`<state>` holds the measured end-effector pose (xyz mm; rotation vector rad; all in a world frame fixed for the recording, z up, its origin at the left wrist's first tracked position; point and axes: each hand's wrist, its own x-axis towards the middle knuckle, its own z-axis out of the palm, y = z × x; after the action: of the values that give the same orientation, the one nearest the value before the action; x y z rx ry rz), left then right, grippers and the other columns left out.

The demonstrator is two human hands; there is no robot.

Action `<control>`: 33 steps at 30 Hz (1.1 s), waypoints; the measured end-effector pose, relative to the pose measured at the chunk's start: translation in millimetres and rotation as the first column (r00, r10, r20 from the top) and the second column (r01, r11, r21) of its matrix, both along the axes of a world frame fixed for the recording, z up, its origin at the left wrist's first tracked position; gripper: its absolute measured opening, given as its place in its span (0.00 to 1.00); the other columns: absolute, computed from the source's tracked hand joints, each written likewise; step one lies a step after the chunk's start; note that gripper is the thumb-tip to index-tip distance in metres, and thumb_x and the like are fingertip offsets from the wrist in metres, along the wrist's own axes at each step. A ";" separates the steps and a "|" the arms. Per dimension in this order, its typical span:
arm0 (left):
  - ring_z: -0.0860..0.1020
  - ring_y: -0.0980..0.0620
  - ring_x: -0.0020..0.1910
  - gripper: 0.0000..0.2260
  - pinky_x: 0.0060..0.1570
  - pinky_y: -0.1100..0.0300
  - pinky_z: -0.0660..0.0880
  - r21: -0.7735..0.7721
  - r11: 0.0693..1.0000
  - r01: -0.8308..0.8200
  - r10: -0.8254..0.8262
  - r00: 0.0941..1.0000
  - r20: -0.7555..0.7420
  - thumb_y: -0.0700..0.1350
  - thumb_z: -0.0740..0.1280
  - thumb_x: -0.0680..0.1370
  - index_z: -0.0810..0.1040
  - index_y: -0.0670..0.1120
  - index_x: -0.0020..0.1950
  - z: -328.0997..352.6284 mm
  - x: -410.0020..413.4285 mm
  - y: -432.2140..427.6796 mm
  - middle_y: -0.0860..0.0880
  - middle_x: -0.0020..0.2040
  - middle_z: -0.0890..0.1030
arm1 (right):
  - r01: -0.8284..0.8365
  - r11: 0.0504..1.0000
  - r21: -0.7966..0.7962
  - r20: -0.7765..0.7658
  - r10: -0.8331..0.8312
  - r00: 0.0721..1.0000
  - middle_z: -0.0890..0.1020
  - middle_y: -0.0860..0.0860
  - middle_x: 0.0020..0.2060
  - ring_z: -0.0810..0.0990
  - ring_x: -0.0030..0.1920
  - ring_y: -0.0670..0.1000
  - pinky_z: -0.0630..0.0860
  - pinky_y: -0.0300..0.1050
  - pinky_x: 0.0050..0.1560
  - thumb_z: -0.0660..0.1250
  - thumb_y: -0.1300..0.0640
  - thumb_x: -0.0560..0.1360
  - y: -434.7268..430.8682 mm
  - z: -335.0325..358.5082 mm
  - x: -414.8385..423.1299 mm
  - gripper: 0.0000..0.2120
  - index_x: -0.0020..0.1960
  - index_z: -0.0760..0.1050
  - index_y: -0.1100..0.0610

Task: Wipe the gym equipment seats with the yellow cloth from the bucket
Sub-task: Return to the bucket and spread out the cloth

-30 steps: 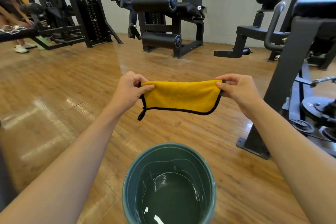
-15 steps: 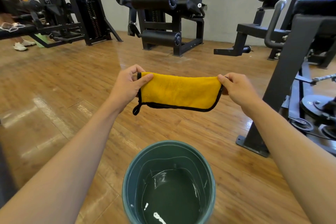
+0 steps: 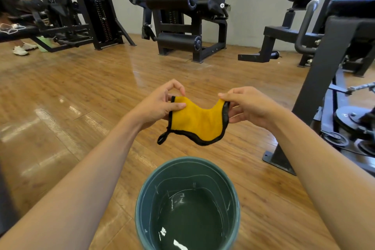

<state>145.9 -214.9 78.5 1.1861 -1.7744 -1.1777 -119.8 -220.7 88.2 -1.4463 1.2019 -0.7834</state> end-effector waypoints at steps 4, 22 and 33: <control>0.80 0.46 0.46 0.03 0.45 0.51 0.81 0.044 0.997 0.070 -0.072 0.997 0.041 0.43 0.64 0.84 0.77 0.45 0.55 3.1 -27.9 5.3 0.42 0.49 0.80 | -0.165 0.986 -0.001 -0.003 0.165 0.986 0.85 0.56 0.40 0.84 0.38 0.52 0.81 0.42 0.37 0.69 0.52 0.79 2.8 13.0 25.6 0.11 0.50 0.80 0.61; 0.81 0.49 0.51 0.10 0.49 0.55 0.82 -0.058 0.974 0.218 -0.223 0.892 -0.394 0.32 0.69 0.75 0.72 0.45 0.47 7.0 -5.0 -2.3 0.48 0.48 0.80 | -0.216 0.959 0.185 0.114 0.197 0.974 0.82 0.52 0.60 0.79 0.62 0.53 0.73 0.53 0.67 0.67 0.37 0.74 -11.2 -26.3 25.4 0.25 0.63 0.77 0.53; 0.82 0.43 0.59 0.19 0.58 0.48 0.78 0.168 0.982 0.085 -0.071 0.993 -0.091 0.55 0.71 0.78 0.80 0.48 0.66 -8.4 -14.8 -0.1 0.46 0.60 0.84 | -0.193 0.977 -0.091 0.155 0.206 0.966 0.82 0.50 0.47 0.80 0.50 0.51 0.76 0.46 0.49 0.72 0.52 0.75 -5.8 -8.7 25.0 0.06 0.49 0.78 0.52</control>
<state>131.1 -215.0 70.1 1.1541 -1.6972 -1.4299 -94.8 -226.5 79.5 -1.5071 0.8946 -0.7980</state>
